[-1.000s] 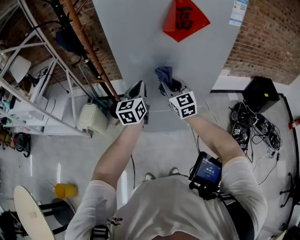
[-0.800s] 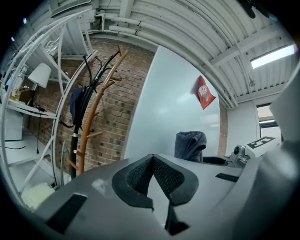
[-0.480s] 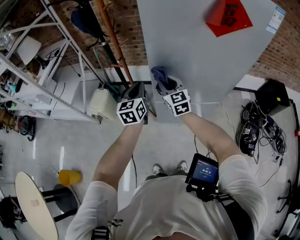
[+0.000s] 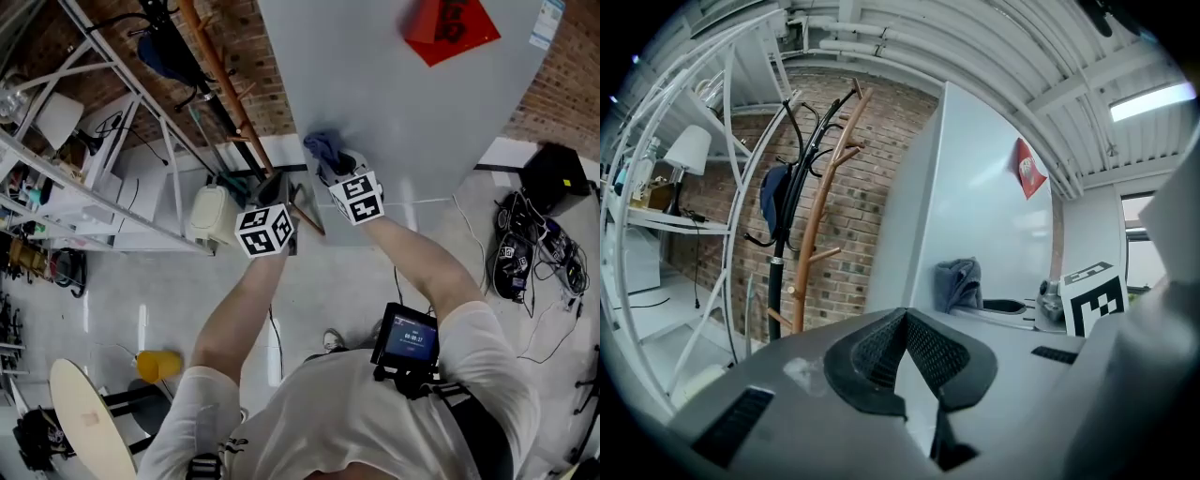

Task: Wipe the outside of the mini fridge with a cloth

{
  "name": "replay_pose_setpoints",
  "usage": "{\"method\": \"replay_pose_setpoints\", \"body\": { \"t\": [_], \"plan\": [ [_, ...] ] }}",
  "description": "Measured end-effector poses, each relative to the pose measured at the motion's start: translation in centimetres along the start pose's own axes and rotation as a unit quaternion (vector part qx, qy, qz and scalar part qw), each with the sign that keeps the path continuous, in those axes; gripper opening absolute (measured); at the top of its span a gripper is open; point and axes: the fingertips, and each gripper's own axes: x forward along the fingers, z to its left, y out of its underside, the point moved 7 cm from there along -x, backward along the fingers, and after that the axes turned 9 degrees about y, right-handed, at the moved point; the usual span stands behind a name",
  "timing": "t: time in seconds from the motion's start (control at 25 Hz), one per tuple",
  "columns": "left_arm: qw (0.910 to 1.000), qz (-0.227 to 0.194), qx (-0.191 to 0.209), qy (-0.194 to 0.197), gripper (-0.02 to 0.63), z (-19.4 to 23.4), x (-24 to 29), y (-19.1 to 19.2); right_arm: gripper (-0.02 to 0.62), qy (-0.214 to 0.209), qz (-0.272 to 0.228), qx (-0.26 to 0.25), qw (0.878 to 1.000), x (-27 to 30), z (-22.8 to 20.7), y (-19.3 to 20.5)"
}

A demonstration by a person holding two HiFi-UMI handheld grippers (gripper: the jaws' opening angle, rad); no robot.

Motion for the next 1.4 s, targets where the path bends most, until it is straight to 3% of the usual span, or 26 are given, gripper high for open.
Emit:
{"method": "replay_pose_setpoints", "body": {
  "t": [0.48, 1.4],
  "plan": [
    [0.9988, 0.010, 0.006, 0.047, 0.003, -5.6, 4.2, 0.5, 0.084, 0.044, 0.003, 0.006, 0.999, -4.4, -6.9, 1.8],
    [0.9903, 0.033, 0.015, 0.134, 0.003, -20.6, 15.1, 2.9, 0.084, 0.178, 0.024, 0.037, 0.983, -15.7, -27.4, 6.8]
  ]
}}
